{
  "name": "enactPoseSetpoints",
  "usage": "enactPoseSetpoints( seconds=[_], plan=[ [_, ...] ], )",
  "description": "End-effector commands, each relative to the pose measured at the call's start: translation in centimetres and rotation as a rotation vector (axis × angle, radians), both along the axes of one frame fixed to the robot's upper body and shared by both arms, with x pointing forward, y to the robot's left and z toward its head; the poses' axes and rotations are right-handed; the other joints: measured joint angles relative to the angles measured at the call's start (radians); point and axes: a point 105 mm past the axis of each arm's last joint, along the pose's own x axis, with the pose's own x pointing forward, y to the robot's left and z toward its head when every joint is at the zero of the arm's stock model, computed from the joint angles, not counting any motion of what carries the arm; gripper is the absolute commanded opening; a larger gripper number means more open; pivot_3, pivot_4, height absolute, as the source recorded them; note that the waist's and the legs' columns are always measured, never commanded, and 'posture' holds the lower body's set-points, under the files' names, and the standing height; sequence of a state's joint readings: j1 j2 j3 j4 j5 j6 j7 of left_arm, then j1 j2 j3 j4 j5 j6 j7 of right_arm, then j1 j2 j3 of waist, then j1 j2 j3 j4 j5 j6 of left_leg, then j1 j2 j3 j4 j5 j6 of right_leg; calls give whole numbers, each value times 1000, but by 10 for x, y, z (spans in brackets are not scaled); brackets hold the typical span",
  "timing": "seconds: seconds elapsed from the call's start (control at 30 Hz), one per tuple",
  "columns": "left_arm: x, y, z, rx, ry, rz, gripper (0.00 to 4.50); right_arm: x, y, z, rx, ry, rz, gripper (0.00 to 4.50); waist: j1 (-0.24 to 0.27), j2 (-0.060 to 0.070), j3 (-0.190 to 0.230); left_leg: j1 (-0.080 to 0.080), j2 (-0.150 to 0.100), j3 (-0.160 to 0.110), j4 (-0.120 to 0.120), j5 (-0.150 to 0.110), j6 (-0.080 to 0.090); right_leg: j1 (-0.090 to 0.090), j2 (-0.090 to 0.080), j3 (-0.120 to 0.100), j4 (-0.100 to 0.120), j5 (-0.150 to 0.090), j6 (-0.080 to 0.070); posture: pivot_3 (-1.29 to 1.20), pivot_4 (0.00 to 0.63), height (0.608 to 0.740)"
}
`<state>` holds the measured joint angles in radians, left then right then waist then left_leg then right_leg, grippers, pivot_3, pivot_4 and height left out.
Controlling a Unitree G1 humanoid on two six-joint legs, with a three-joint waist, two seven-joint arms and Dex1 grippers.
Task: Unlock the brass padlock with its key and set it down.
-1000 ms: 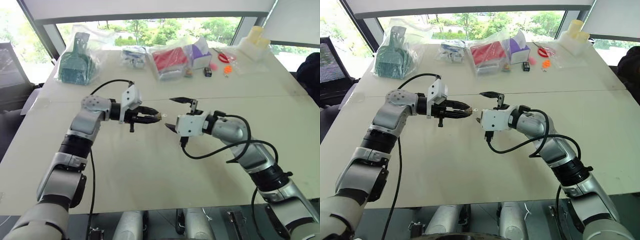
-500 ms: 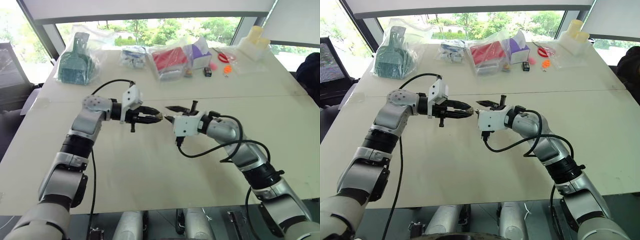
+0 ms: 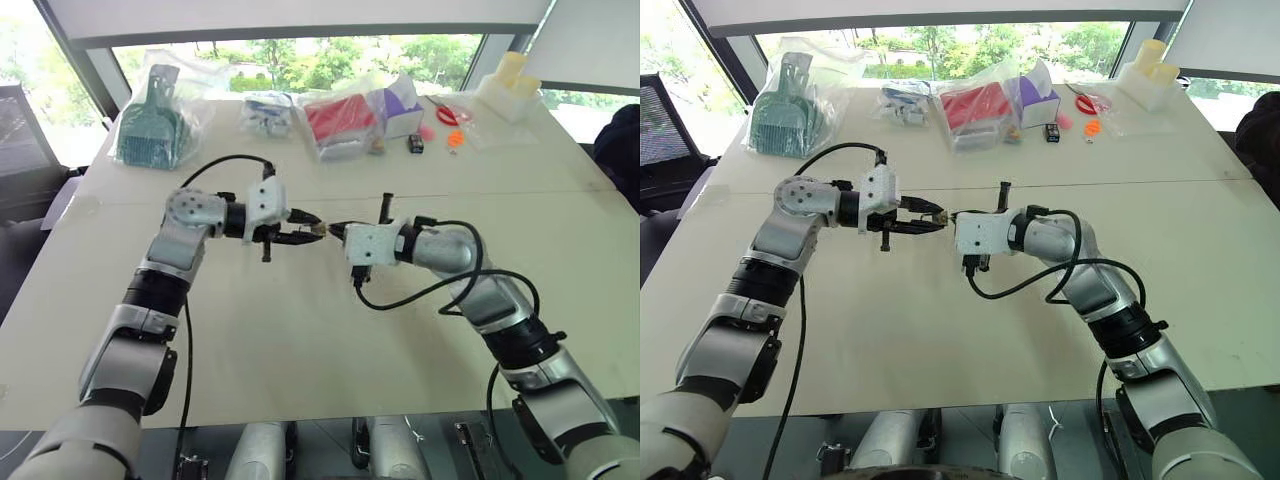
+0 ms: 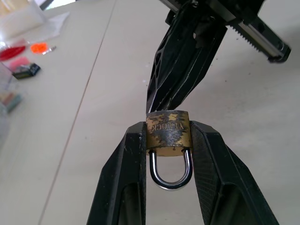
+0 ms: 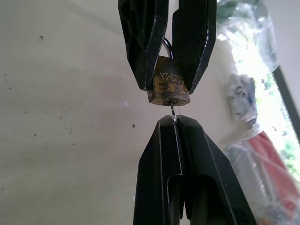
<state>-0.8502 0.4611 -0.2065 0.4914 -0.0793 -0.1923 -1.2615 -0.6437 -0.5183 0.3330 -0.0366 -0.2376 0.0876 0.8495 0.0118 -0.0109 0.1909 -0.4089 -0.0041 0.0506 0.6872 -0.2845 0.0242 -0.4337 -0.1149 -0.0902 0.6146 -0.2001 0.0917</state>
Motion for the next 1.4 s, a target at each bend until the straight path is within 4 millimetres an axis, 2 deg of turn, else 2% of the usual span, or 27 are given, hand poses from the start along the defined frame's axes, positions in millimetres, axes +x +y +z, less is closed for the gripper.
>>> enactPoseSetpoints(
  seconds=[0.03,0.13,0.23,0.37,0.43,0.53,0.57,0.73,0.87,1.13,1.17,1.2,1.33,1.4],
  plan=[
    [1,-12,22,3,-200,-49,748,-13,16,12,61,120,74,25,0,0,0,0,0,0,0,0,0,0,0,0,0,0,0,0,150,740],
    [-1,-16,27,3,-286,-83,748,-13,20,15,114,233,59,25,-2,0,0,0,0,0,0,0,0,0,0,0,0,0,0,0,150,740],
    [-2,-17,26,3,-282,-89,748,-12,23,23,107,176,64,25,-2,0,0,0,0,0,0,0,0,0,0,0,0,0,0,0,150,740],
    [0,-12,28,-93,-66,-49,748,-2,15,28,-44,-145,66,25,-1,0,0,0,0,0,0,0,0,0,0,0,0,0,0,0,150,740],
    [2,-7,27,-108,13,-28,748,-4,10,20,-95,-187,74,25,-2,0,0,0,0,0,0,0,0,0,0,0,0,0,0,0,150,740],
    [3,0,23,-79,66,-11,748,-11,10,21,-118,-283,116,813,-4,0,0,0,0,1,0,0,0,0,0,0,0,0,0,0,150,740],
    [3,1,23,-84,80,-8,748,-12,10,22,-122,-308,126,1212,-5,0,0,0,0,1,0,0,0,0,0,0,0,0,0,0,150,740],
    [-3,2,25,-93,180,-40,748,-14,10,30,-129,-445,173,3845,-8,0,0,0,0,1,0,0,0,0,0,0,1,0,0,0,150,740],
    [-5,4,28,-104,206,-45,748,-13,12,39,-100,-509,185,3845,-8,0,0,0,0,1,0,0,-1,0,0,0,1,0,0,0,150,740],
    [-12,5,26,-87,263,-80,748,-14,14,36,-109,-561,224,3845,-7,0,0,0,0,1,0,0,-1,0,0,0,0,0,0,0,150,740],
    [-13,5,27,-87,267,-82,748,-15,15,37,-106,-570,230,3337,-7,0,0,0,0,0,0,0,-1,0,0,0,0,0,0,0,150,740],
    [-13,5,27,-90,275,-84,748,-16,15,38,-102,-577,235,3070,-8,0,0,0,0,0,0,0,-1,0,0,0,0,0,0,0,150,740],
    [-15,5,28,-95,293,-91,748,-18,18,40,-109,-615,265,919,-8,0,0,0,0,0,0,0,-1,0,0,0,1,0,0,0,150,740],
    [-15,5,28,-93,298,-93,748,-20,20,40,-109,-636,280,20,-8,0,0,0,0,0,0,0,-1,0,0,0,1,0,0,0,150,740]
  ],
)
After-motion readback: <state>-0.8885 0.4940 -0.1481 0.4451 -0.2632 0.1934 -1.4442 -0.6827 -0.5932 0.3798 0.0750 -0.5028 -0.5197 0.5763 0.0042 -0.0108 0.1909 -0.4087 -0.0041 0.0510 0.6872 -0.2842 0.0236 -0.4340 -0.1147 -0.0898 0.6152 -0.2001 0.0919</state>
